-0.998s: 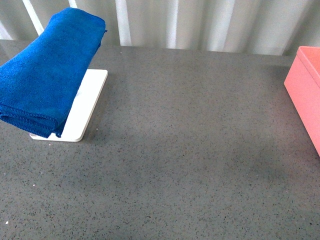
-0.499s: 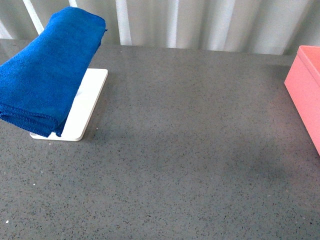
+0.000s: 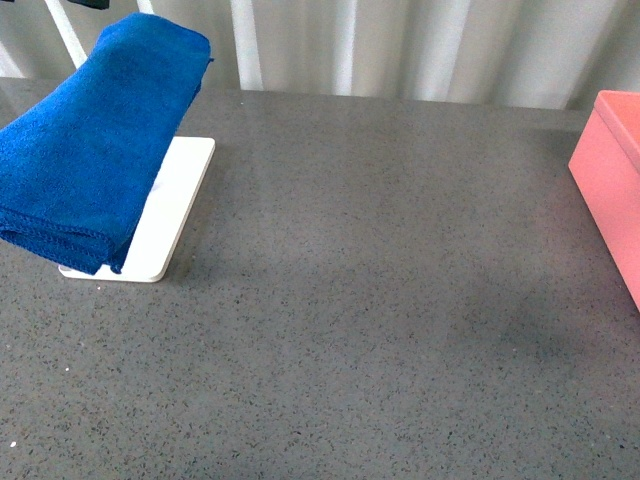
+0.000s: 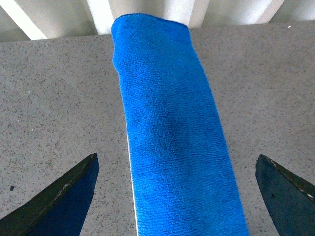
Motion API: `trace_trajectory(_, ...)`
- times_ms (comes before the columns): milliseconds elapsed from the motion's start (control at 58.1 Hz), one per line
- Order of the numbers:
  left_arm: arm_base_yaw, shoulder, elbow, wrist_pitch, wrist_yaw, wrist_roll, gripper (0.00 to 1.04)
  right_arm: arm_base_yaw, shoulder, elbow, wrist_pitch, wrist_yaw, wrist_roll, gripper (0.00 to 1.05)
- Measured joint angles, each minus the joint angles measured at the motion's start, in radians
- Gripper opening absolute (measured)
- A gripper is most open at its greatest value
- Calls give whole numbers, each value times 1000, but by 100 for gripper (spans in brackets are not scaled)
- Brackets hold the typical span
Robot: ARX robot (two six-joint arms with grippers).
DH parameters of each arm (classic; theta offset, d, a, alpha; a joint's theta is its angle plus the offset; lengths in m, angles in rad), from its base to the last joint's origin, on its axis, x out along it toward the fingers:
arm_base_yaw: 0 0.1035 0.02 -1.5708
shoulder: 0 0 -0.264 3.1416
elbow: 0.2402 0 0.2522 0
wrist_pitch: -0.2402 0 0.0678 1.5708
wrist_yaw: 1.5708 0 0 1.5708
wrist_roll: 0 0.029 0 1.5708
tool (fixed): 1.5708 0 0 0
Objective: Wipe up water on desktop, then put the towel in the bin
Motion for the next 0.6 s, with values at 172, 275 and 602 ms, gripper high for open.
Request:
trace_trajectory(172, 4, 65, 68, -58, -9, 5, 98, 0, 0, 0, 0, 0, 0, 98)
trace_trajectory(275, 1, 96, 96, -64, -20, 10, 98, 0, 0, 0, 0, 0, 0, 98)
trace_trajectory(602, -31, 193, 128, -42, -64, 11, 98, 0, 0, 0, 0, 0, 0, 98)
